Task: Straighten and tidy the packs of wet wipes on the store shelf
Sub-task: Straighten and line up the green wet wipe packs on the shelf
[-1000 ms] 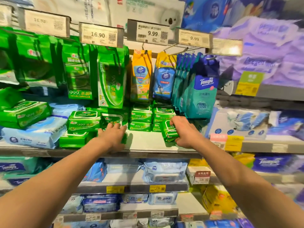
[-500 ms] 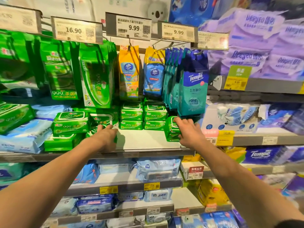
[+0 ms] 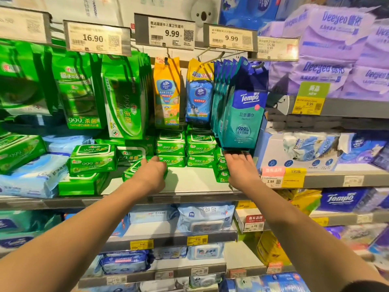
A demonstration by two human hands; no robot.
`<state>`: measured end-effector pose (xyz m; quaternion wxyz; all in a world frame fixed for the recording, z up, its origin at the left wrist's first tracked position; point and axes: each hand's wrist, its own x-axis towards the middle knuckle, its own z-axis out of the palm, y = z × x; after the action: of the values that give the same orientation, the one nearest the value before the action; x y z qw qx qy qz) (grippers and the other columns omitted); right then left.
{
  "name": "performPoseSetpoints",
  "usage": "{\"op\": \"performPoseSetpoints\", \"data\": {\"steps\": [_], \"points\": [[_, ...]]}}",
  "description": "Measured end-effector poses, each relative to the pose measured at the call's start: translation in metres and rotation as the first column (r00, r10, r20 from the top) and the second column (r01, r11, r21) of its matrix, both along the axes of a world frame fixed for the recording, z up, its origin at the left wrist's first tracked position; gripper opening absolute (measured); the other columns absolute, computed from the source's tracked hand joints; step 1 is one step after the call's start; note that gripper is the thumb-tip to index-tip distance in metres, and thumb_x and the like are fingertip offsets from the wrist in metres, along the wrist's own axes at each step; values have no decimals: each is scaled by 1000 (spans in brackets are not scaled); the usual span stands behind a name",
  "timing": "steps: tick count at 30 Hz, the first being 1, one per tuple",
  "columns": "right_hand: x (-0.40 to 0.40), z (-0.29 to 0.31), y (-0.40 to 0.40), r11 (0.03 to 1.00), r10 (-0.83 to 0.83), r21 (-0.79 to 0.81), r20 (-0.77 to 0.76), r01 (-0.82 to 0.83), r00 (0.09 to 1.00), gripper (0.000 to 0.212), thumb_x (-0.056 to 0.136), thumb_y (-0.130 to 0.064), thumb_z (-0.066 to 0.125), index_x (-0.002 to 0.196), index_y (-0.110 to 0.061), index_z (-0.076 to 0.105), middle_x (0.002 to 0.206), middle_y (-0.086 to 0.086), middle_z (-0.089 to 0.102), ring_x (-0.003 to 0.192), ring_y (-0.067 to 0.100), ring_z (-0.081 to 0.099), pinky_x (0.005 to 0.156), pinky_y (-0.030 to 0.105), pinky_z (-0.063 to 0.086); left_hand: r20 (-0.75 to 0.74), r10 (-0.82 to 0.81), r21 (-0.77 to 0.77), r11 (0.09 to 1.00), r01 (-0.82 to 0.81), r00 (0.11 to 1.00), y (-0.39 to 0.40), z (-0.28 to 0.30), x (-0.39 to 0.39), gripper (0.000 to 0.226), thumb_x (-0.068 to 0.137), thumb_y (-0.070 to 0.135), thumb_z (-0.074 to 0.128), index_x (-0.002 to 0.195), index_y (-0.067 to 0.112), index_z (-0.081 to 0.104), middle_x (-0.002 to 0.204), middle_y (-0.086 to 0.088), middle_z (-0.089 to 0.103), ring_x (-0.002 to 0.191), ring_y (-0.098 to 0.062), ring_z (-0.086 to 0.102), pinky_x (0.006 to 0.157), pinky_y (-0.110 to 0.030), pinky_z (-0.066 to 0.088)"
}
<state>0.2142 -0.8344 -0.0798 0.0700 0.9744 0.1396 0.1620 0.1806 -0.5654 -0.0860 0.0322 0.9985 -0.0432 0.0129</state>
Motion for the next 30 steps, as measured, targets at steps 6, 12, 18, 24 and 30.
{"op": "performPoseSetpoints", "data": {"steps": [6, 12, 18, 24, 30], "points": [[3, -3, -2, 1000, -14, 24, -3, 14, 1000, 55, 78, -12, 66, 127, -19, 44, 128, 5, 57, 126, 26, 46, 118, 44, 17, -48, -125, 53, 990, 127, 991, -27, -4, -5, 54, 78, 2, 51, 131, 14, 49, 133, -15, 49, 127, -40, 43, 112, -52, 29], [3, -5, -1, 999, -12, 42, -10, 12, 1000, 52, 76, -14, 68, 122, -19, 46, 123, 3, 58, 123, 25, 47, 117, 43, 18, -5, -21, 24, 999, 21, 1000, 22, 9, 5, 67, 79, 34, 68, 138, 16, 42, 134, -14, 47, 124, -39, 44, 103, -49, 42], [3, -8, -3, 999, 6, 45, 8, -6, 1000, 55, 73, -14, 69, 122, -19, 45, 123, 3, 56, 125, 26, 44, 119, 43, 14, -75, 91, -77, 992, -96, 993, 46, -13, 9, 87, 74, 45, 74, 146, 24, 31, 147, -7, 29, 125, -42, 45, 103, -53, 43], [-1, -10, -1, 996, -23, 87, -7, 23, 1000, 59, 75, -15, 64, 130, -17, 42, 126, 4, 51, 129, 27, 36, 120, 47, 3, -46, 9, -109, 994, -14, 999, 27, -6, 13, 73, 74, 39, 79, 135, 14, 47, 133, -13, 38, 112, -38, 55, 98, -47, 47], [-18, -12, 13, 990, 18, 141, 63, -27, 998, 70, 80, -22, 62, 143, -12, 33, 131, 9, 42, 130, 30, 32, 119, 45, 6, -79, -59, -137, 989, 48, 995, 6, 3, 23, 92, 70, 44, 82, 144, 13, 36, 153, -16, 30, 138, -33, 37, 111, -39, 37]]}}
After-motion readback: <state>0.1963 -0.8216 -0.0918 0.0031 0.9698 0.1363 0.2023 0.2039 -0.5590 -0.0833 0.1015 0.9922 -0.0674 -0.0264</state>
